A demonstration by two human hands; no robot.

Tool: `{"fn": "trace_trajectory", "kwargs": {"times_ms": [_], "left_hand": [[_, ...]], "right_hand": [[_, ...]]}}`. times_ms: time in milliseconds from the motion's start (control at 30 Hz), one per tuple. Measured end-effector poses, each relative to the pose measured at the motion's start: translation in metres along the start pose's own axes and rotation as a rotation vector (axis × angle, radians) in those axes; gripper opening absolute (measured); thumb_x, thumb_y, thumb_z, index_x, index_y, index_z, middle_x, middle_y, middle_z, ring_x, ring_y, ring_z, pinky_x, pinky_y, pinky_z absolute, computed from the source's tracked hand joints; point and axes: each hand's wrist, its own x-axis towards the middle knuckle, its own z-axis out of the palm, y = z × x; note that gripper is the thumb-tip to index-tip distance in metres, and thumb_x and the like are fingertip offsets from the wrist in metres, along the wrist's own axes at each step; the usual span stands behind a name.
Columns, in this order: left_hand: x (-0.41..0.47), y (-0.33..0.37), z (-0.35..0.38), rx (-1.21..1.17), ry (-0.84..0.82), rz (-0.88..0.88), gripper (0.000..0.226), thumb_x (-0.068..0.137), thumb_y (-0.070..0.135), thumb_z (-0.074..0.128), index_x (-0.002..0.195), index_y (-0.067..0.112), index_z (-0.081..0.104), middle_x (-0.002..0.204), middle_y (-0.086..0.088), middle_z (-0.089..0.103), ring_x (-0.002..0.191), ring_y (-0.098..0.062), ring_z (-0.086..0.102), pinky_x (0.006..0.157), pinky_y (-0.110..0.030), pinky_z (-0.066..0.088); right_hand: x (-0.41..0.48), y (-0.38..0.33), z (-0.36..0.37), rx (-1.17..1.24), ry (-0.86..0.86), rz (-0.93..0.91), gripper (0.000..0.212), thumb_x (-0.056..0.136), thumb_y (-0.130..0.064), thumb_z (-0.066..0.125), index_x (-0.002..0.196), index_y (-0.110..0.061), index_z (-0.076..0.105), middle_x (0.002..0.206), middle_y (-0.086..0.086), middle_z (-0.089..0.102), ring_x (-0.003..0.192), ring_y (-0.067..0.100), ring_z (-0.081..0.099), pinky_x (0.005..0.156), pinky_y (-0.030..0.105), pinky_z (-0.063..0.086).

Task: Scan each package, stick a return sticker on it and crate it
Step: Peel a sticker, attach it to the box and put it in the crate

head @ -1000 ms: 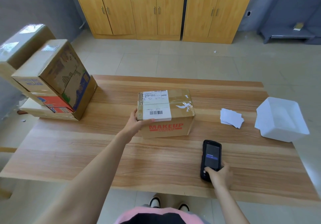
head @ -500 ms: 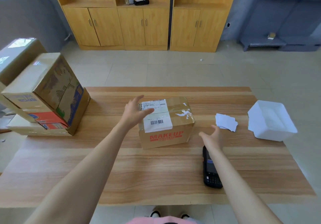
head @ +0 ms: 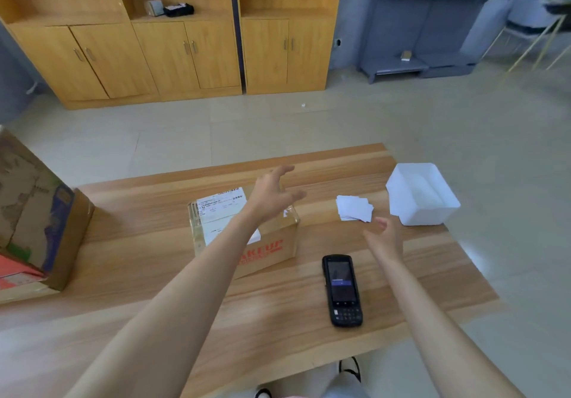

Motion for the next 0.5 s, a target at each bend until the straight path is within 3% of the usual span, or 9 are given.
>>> {"fn": "trace_trajectory", "kwargs": {"times_ms": [200, 400, 500], "left_hand": [[0.035, 0.022, 0.055, 0.031, -0.036, 0.006, 0.063, 0.083, 0.033, 0.070, 0.139, 0.025, 0.043, 0.140, -0.003, 0.046, 0.137, -0.021, 0.031, 0.104, -0.032, 0.031], [0.072, 0.036, 0.127, 0.075, -0.053, -0.083, 0.061, 0.084, 0.031, 0.069, 0.139, 0.022, 0.044, 0.142, -0.001, 0.046, 0.136, -0.020, 0.033, 0.106, -0.033, 0.032], [0.088, 0.033, 0.156, 0.067, -0.045, -0.177, 0.058, 0.085, 0.028, 0.067, 0.138, 0.022, 0.045, 0.142, -0.001, 0.046, 0.136, -0.021, 0.033, 0.103, -0.031, 0.031]], "right_hand": [[0.043, 0.011, -0.034, -0.026, 0.009, -0.011, 0.049, 0.085, -0.019, 0.062, 0.131, -0.008, 0.049, 0.135, 0.007, 0.049, 0.121, 0.024, 0.049, 0.094, 0.032, 0.040], [0.093, 0.031, -0.051, -0.115, -0.130, -0.027, 0.050, 0.085, -0.015, 0.060, 0.133, -0.009, 0.047, 0.137, 0.006, 0.048, 0.125, 0.022, 0.047, 0.101, 0.032, 0.038], [0.114, 0.037, -0.052, -0.186, -0.247, -0.068, 0.048, 0.088, -0.020, 0.058, 0.133, -0.010, 0.045, 0.136, 0.003, 0.050, 0.124, 0.021, 0.048, 0.096, 0.029, 0.038]]}}
